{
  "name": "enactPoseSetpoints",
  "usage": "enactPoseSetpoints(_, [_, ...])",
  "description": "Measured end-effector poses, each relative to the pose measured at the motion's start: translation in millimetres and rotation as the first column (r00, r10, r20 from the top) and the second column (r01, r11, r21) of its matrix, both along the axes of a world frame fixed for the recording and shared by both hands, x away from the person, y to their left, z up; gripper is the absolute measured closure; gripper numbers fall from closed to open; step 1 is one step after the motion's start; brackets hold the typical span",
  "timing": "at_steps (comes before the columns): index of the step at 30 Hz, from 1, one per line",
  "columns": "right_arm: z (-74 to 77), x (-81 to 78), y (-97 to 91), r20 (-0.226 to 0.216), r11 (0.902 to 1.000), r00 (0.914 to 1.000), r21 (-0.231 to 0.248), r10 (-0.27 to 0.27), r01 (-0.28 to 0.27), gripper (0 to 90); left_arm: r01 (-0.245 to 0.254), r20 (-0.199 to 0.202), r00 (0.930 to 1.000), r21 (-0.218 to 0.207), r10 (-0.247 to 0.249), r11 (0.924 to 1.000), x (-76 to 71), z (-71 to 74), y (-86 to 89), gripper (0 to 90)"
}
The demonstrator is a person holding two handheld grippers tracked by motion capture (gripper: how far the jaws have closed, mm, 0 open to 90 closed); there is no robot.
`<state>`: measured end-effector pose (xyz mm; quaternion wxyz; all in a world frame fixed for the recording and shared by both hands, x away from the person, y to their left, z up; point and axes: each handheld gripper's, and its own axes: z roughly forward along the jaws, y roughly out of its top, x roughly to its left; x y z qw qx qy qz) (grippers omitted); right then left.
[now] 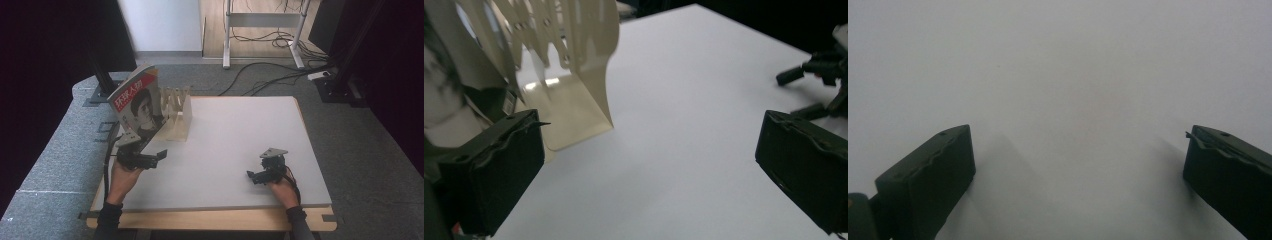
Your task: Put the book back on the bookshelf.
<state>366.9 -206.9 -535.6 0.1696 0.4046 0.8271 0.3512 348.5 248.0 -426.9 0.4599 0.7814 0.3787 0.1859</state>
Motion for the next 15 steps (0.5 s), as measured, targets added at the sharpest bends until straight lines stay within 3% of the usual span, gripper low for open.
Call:
enactPoseSetpoints(8, [0.0,0.0,0.1,0.000,1.0000,1.0000,0.001,-0.001,0.001,0.0,0.041,-0.056,0.9977,0.023,-0.040,0.9989,3.4,-36.4,-18.5,0.0])
enactPoseSetpoints(11, [0.0,0.0,0.0,-0.001,1.0000,1.0000,0.001,-0.001,0.001,0.0,0.082,-0.073,0.9940,0.012,-0.081,0.9966,3.3,-50.7,-23.3,0.0])
enactPoseSetpoints(12, [0.0,0.0,0.1,-0.001,1.0000,1.0000,0.001,-0.001,0.001,0.0,0.093,-0.087,0.9921,0.036,-0.090,0.9950,3.1,-60.5,-28.0,0.0])
enactPoseSetpoints(13, [0.0,0.0,0.1,-0.001,1.0000,1.0000,0.001,-0.001,0.001,0.0,0.093,-0.087,0.9921,0.036,-0.090,0.9950,3.1,-60.5,-28.0,0.0])
enactPoseSetpoints(15, [0.0,0.0,0.1,0.000,1.0000,1.0000,0.001,-0.001,0.001,0.0,0.100,-0.100,0.9908,0.082,-0.091,0.9917,3.2,-69.6,-32.8,0.0])
